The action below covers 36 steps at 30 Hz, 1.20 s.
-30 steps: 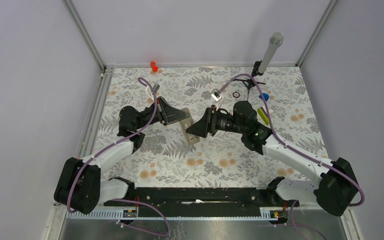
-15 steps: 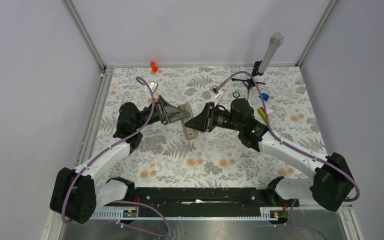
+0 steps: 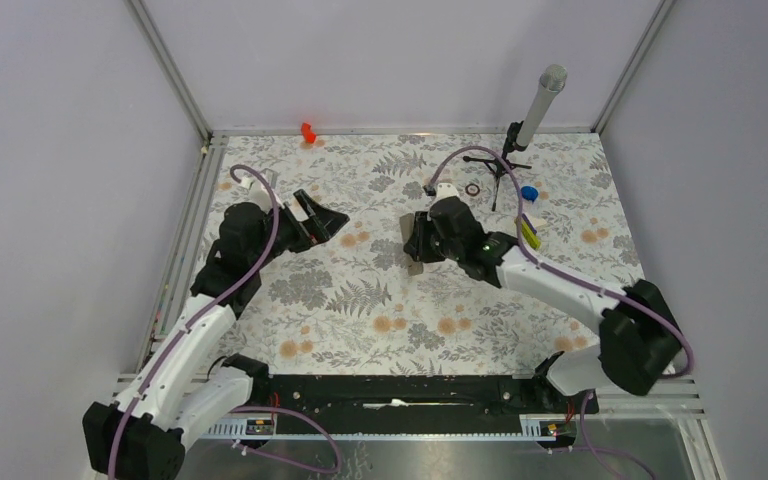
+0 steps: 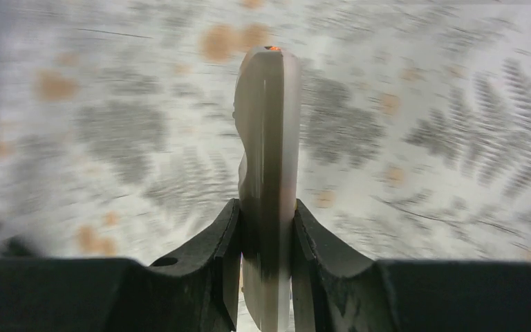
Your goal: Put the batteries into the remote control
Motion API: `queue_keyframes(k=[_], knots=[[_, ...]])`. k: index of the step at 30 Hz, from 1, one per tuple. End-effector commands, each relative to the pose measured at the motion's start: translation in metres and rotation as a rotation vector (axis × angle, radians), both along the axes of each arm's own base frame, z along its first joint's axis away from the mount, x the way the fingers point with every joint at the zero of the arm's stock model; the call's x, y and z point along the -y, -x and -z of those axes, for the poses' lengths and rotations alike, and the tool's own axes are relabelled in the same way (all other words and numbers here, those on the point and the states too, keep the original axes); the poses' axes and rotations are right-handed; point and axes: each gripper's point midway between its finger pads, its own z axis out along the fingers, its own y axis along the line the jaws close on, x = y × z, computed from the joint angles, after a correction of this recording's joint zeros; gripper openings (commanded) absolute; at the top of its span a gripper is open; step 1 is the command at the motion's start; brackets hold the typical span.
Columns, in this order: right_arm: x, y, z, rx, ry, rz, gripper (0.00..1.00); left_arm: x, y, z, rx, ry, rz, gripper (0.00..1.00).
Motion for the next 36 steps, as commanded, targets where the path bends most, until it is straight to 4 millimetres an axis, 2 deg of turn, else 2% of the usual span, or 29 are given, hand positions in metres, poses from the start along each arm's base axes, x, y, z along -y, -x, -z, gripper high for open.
queue_keyframes(k=[1, 5, 11, 16, 21, 23, 28, 32, 36], knots=[[0.069, -0.03, 0.049, -0.011, 0.46, 0.222, 0.0, -0.039, -0.003, -0.002, 0.002, -0.171, -0.162, 0.99], [0.097, -0.044, 0.074, -0.029, 0.697, 0.309, 0.0, -0.049, 0.004, -0.004, 0.013, -0.21, -0.189, 0.99], [0.107, -0.062, 0.084, -0.024, 0.872, 0.338, 0.0, -0.058, 0.009, -0.003, 0.006, -0.252, -0.209, 0.99], [0.117, -0.067, 0.106, -0.055, 1.03, 0.341, 0.14, -0.057, 0.012, -0.002, 0.004, -0.255, -0.197, 0.99], [0.107, -0.068, 0.117, -0.082, 0.996, 0.307, 0.26, -0.057, 0.013, -0.002, 0.001, -0.266, -0.187, 0.99], [0.101, -0.068, 0.115, -0.087, 0.973, 0.293, 0.32, -0.056, 0.013, -0.002, -0.006, -0.272, -0.184, 0.99], [0.083, -0.066, 0.098, -0.087, 0.85, 0.26, 0.55, -0.056, 0.013, -0.004, -0.009, -0.277, -0.18, 0.99], [0.071, -0.061, 0.08, -0.085, 0.751, 0.228, 0.61, -0.057, 0.015, -0.008, -0.002, -0.283, -0.175, 0.99], [0.063, -0.054, 0.052, -0.055, 0.625, 0.217, 0.67, -0.06, 0.015, -0.013, -0.003, -0.297, -0.186, 0.99]])
